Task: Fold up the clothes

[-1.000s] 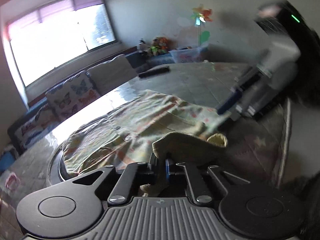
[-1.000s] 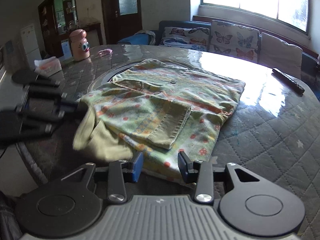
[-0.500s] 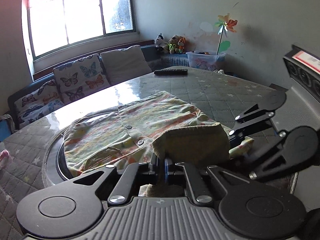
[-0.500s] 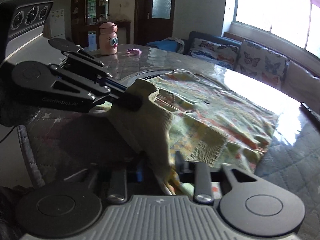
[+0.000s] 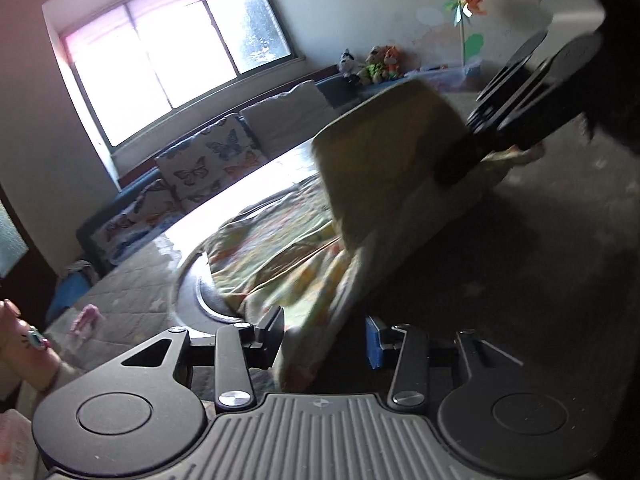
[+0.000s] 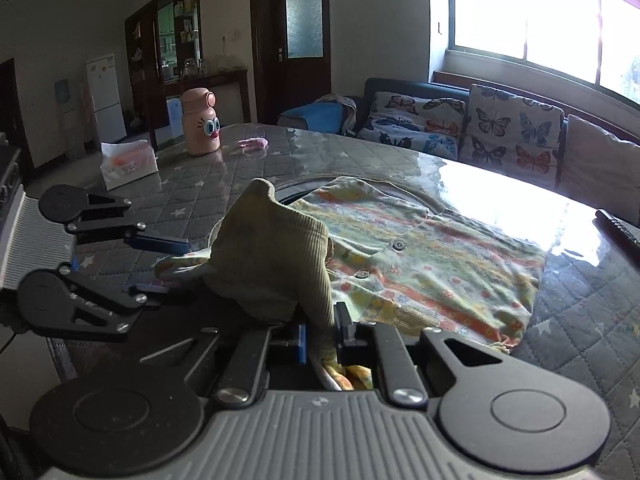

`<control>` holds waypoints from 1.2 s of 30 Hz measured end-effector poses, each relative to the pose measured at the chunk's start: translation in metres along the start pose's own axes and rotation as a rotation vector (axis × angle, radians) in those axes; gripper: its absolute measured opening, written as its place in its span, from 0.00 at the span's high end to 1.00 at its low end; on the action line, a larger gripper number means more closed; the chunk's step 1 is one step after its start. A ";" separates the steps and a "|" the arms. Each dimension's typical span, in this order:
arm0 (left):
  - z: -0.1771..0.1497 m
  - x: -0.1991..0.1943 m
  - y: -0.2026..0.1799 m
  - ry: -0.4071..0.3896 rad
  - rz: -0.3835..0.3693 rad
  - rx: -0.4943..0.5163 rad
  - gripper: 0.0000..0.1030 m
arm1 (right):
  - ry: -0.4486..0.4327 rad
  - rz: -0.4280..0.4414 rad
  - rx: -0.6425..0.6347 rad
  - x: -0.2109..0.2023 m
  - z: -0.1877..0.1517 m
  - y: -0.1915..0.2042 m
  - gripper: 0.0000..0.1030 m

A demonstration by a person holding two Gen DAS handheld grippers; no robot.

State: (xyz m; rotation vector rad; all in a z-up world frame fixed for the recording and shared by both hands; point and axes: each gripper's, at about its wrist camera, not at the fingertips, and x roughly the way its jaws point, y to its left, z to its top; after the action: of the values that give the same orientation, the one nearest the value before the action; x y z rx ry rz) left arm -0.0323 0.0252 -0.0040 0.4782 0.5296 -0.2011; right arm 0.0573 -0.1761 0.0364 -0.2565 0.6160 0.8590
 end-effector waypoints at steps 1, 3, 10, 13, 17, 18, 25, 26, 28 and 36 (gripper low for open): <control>-0.002 0.004 0.001 0.006 0.013 0.008 0.60 | -0.001 -0.001 0.001 0.000 -0.001 0.001 0.89; -0.005 0.008 0.002 0.012 0.022 0.021 0.78 | -0.005 -0.003 0.007 -0.001 -0.003 0.002 0.90; -0.002 -0.022 0.006 -0.042 0.012 0.001 0.93 | -0.063 0.017 0.015 -0.027 -0.008 0.007 0.92; 0.002 -0.048 0.007 -0.053 -0.026 -0.020 0.93 | -0.076 0.041 -0.001 -0.046 -0.010 0.010 0.92; 0.006 -0.086 0.004 -0.071 -0.079 -0.033 0.93 | -0.076 0.098 -0.008 -0.080 -0.013 0.018 0.92; 0.008 -0.091 0.003 -0.072 -0.085 -0.035 0.93 | -0.074 0.105 -0.010 -0.088 -0.012 0.020 0.92; 0.026 -0.075 0.019 -0.086 -0.082 -0.083 0.93 | -0.077 0.093 0.004 -0.083 0.010 0.002 0.92; 0.030 -0.068 0.023 -0.084 -0.079 -0.099 0.93 | -0.078 0.085 0.007 -0.078 0.016 -0.003 0.92; 0.038 -0.055 0.033 -0.079 -0.072 -0.130 0.93 | -0.075 0.072 0.003 -0.066 0.029 -0.013 0.92; 0.059 0.025 0.080 0.017 -0.078 -0.246 0.93 | -0.019 0.028 -0.026 0.002 0.081 -0.054 0.92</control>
State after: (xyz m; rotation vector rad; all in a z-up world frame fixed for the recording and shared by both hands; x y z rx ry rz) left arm 0.0386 0.0644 0.0586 0.2199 0.5814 -0.2034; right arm 0.1323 -0.1726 0.0984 -0.2635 0.5926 0.8955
